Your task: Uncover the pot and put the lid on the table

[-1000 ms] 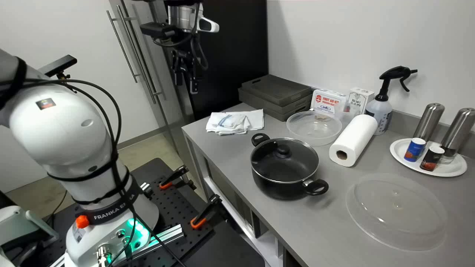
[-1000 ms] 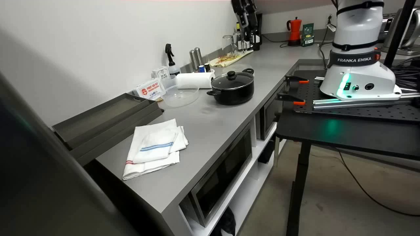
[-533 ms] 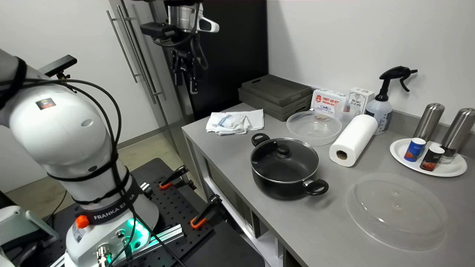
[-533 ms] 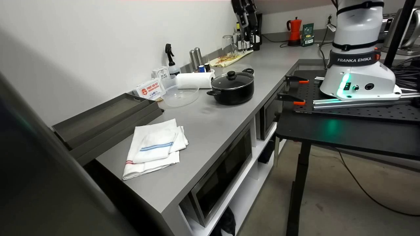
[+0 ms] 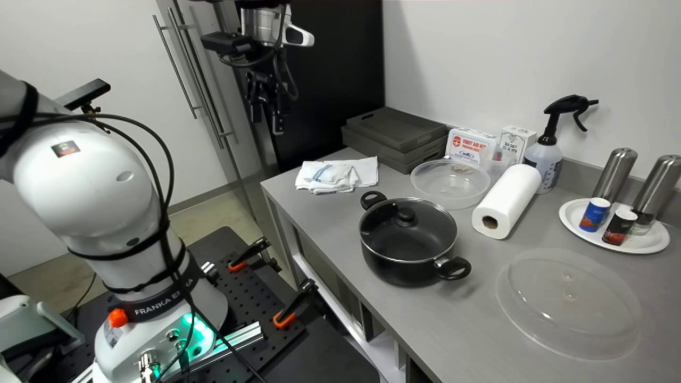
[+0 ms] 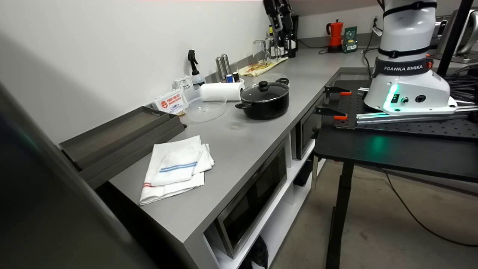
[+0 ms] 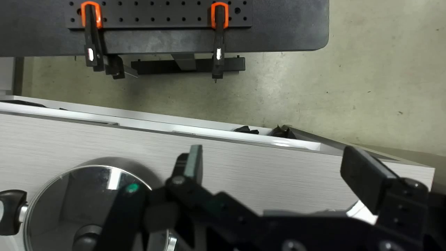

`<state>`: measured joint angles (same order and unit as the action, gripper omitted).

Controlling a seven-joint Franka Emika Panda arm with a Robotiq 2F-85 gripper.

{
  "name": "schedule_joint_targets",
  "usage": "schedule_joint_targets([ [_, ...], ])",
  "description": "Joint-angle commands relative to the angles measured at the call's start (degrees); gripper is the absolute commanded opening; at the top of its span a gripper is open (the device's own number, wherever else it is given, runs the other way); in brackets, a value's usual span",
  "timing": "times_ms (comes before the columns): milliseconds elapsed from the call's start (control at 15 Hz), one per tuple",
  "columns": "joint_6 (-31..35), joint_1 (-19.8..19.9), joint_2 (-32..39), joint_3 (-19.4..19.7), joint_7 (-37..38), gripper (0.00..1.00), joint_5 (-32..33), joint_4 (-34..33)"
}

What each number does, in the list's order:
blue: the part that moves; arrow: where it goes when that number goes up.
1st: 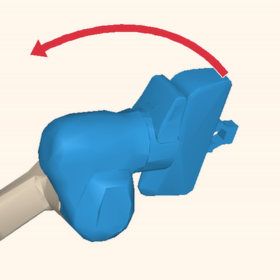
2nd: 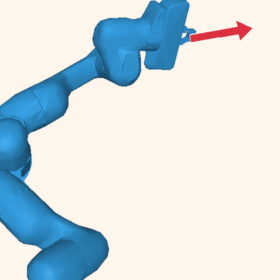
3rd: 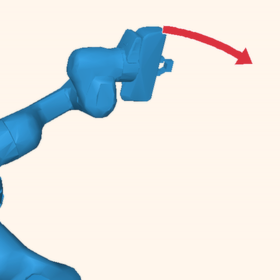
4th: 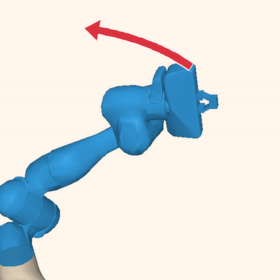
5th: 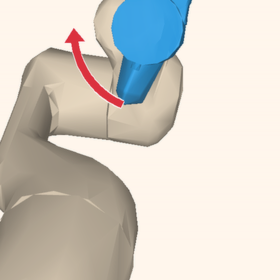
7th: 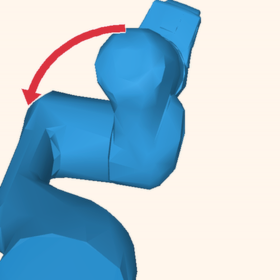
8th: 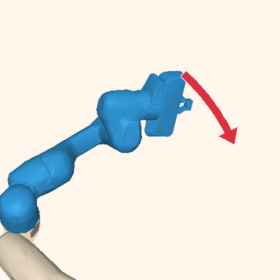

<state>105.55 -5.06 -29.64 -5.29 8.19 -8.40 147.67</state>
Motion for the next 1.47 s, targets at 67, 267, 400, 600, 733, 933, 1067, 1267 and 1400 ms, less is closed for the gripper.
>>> schedule_joint_targets([
  [67,-0.1,0.2,0.0,-0.2,-0.1,1.0,-0.1,-0.1],
  [267,-0.1,0.2,0.0,-0.2,-0.1,1.0,-0.1,-0.1],
  [400,-0.1,0.2,0.0,-0.2,-0.1,1.0,-0.1,-0.1],
  [600,0.8,0.8,2.3,0.3,-0.3,1.0,0.0,-1.3],
  [733,2.1,1.6,4.6,0.9,-0.4,1.0,0.0,-2.5],
  [933,5.0,2.8,8.3,1.6,-0.1,1.0,0.3,-4.2],
  [1067,6.6,3.6,11.6,2.4,-0.1,1.0,0.1,-5.9],
  [1267,9.2,5.0,16.4,3.6,0.4,1.0,0.3,-8.7],
  [1400,10.0,5.9,19.4,4.6,0.5,1.0,0.1,-10.9],
])
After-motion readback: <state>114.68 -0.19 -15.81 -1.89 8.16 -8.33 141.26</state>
